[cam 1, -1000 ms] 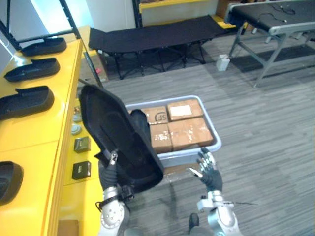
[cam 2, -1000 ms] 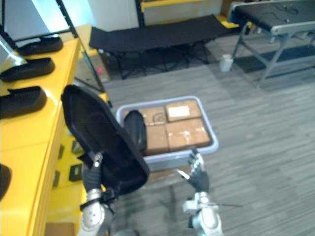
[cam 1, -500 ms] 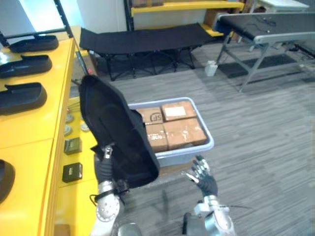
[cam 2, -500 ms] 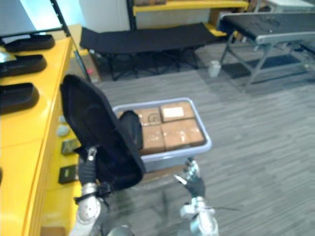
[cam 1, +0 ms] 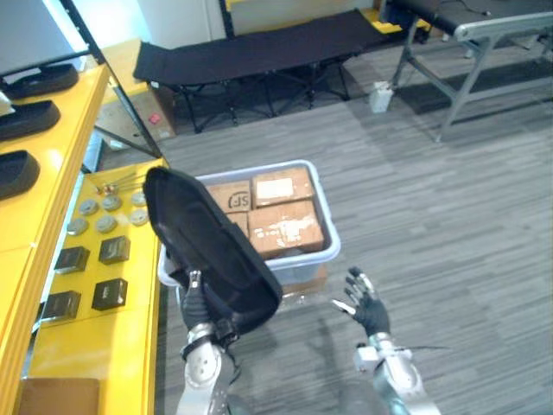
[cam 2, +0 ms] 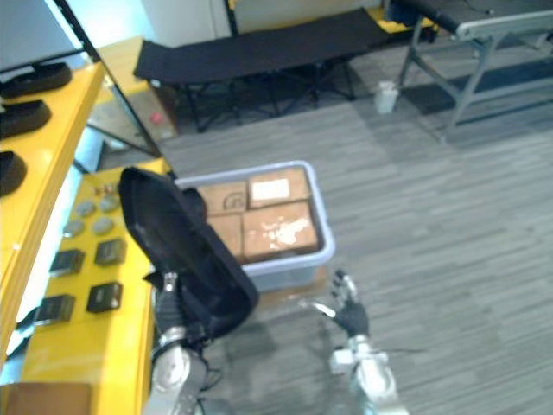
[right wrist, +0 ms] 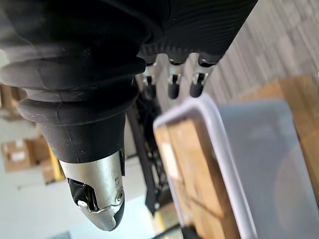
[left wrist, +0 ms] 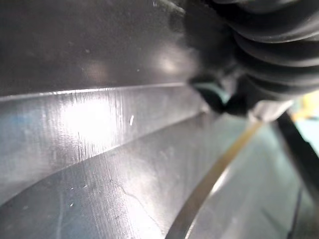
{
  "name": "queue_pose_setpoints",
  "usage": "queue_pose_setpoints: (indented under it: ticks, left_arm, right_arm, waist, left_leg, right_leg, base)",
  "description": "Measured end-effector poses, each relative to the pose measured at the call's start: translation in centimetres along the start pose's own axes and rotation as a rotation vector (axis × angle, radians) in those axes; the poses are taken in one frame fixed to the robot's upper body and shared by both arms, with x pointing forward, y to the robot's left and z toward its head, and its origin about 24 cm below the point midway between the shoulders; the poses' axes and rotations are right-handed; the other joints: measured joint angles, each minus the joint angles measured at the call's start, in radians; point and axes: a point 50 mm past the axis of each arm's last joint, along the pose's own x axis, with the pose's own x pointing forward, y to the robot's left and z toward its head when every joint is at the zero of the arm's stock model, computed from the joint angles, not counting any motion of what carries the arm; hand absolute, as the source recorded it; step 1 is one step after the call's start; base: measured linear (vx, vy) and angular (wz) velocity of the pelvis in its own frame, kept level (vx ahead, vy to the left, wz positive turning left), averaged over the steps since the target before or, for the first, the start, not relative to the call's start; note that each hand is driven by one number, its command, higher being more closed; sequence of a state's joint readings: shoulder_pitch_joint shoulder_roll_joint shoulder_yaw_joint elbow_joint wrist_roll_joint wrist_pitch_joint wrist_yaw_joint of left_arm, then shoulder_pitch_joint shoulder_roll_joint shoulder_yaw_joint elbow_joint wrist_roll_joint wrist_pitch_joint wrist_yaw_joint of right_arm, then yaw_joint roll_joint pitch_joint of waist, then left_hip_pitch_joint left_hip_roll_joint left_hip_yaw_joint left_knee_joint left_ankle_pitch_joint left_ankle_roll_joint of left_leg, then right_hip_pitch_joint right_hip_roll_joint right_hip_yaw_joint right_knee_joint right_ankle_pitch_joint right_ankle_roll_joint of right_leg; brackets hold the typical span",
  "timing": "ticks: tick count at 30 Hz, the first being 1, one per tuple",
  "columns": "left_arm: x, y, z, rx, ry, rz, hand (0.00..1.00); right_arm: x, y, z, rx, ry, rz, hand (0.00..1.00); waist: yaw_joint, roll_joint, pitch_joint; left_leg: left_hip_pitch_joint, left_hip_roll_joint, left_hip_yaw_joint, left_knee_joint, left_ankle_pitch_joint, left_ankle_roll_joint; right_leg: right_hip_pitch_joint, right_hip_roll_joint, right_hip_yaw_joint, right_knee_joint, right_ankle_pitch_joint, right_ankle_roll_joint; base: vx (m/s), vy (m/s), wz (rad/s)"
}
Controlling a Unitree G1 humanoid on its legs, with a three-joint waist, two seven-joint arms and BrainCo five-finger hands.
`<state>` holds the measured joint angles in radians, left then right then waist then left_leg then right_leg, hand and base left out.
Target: Walk over and take plastic housings, then place them on the shelf
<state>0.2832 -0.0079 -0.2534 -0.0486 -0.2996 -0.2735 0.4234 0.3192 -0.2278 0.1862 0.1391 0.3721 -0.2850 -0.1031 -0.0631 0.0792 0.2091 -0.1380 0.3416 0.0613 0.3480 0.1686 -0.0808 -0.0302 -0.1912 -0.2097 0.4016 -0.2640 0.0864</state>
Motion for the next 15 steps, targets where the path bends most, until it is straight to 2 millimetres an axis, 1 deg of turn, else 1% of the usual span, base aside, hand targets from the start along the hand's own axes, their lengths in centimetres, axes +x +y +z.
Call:
queue_pose_setpoints:
  ticks: [1,2,4,5,7,8,9,10,12,14,15]
  left_arm:
    - [-0.2,-0.1,-0.1,-0.008,0.004,-0.027,1.0]
    - [-0.2,-0.2,-0.1,-0.008,0.002,-0.036,1.0]
    - [-0.2,-0.2,-0.1,-0.014,0.007,-0.065,1.0]
    - [-0.2,-0.2,-0.2,-0.013,0.008,-0.07,1.0]
    - [-0.3,-0.2,-0.3,-0.003,0.016,-0.094,1.0]
    - [-0.3,-0.2,-0.4,0.002,0.017,-0.101,1.0]
    - [-0.3,-0.2,-0.4,0.022,0.02,-0.128,1.0]
    - [-0.4,-0.2,-0.4,0.032,0.023,-0.148,1.0]
    - [-0.3,0.1,-0.4,0.07,0.025,-0.174,1.0]
    - [0.1,0.0,-0.1,0.095,0.012,-0.184,1.0]
    - [0.2,0.0,0.0,0.105,0.007,-0.181,1.0]
  right_arm:
    - [-0.1,-0.4,0.1,-0.007,-0.005,-0.018,0.0]
    - [-0.1,-0.4,0.1,-0.012,-0.005,-0.017,0.0]
    - [-0.1,0.0,0.0,-0.028,-0.003,-0.007,0.0]
    - [-0.2,0.0,-0.1,-0.024,-0.003,-0.01,0.0]
    - [-0.2,0.3,-0.2,-0.003,-0.004,-0.036,0.0]
    - [-0.2,0.4,-0.2,0.001,-0.005,-0.043,0.0]
    - [-0.1,0.7,-0.2,0.017,-0.01,-0.054,0.0]
    - [-0.1,0.9,-0.1,0.021,-0.015,-0.051,0.0]
    - [-0.2,1.9,-0.3,0.026,-0.016,-0.042,0.0]
    - [-0.4,2.7,-0.4,0.044,-0.028,-0.043,0.0]
    - [-0.3,2.8,-0.4,0.047,-0.029,-0.043,0.0]
  waist:
    - [-0.003,0.008,-0.003]
    - [-0.002,0.01,-0.004]
    - [0.006,0.013,-0.007]
    - [0.009,0.015,-0.007]
    - [0.024,0.019,-0.011]
    - [0.024,0.021,-0.013]
    - [0.025,0.012,-0.018]
    - [0.025,0.002,-0.022]
    - [0.025,-0.023,-0.036]
    - [0.027,-0.053,-0.052]
    - [0.031,-0.056,-0.053]
  left_leg:
    - [-0.001,-0.043,0.046,0.014,-0.078,-0.003]
    - [0.0,-0.061,0.051,0.014,-0.109,0.0]
    - [0.016,-0.124,0.065,0.006,-0.212,0.012]
    - [0.023,-0.128,0.073,-0.008,-0.231,0.017]
    - [0.079,-0.134,0.101,-0.109,-0.275,-0.005]
    - [0.094,-0.139,0.107,-0.137,-0.283,-0.016]
    - [0.113,-0.164,0.117,-0.178,-0.271,-0.04]
    - [0.115,-0.181,0.125,-0.186,-0.269,-0.042]
    - [0.115,-0.205,0.141,-0.189,-0.271,-0.039]
    - [0.114,-0.223,0.14,-0.191,-0.274,-0.033]
    - [0.114,-0.224,0.141,-0.191,-0.275,-0.031]
  right_leg:
    - [-0.001,-0.002,-0.004,-0.016,0.008,-0.008]
    - [-0.002,0.001,-0.005,-0.025,0.015,-0.011]
    - [-0.004,0.019,-0.006,-0.076,0.05,-0.012]
    - [-0.005,0.023,-0.006,-0.086,0.056,-0.01]
    - [-0.006,0.03,0.003,-0.109,0.076,0.009]
    - [-0.006,0.029,0.006,-0.114,0.082,0.017]
    - [-0.007,0.013,0.017,-0.123,0.097,0.031]
    - [-0.002,-0.001,0.021,-0.144,0.112,0.044]
    - [0.015,-0.022,0.026,-0.2,0.153,0.057]
    - [0.035,-0.036,0.02,-0.241,0.189,0.058]
    - [0.035,-0.036,0.019,-0.243,0.196,0.058]
  base:
    - [-0.04,-0.109,0.11]
    - [-0.02,-0.08,0.09]
    - [-0.01,-0.009,0.02]
    - [-0.02,0.05,-0.01]
    - [0.0,0.13,-0.12]
    - [0.01,0.2,-0.17]
    - [0.01,0.161,-0.13]
    - [0.02,0.222,-0.15]
    - [0.02,0.221,-0.1]
    - [0.02,0.167,0.02]
    - [0.0,0.103,0.03]
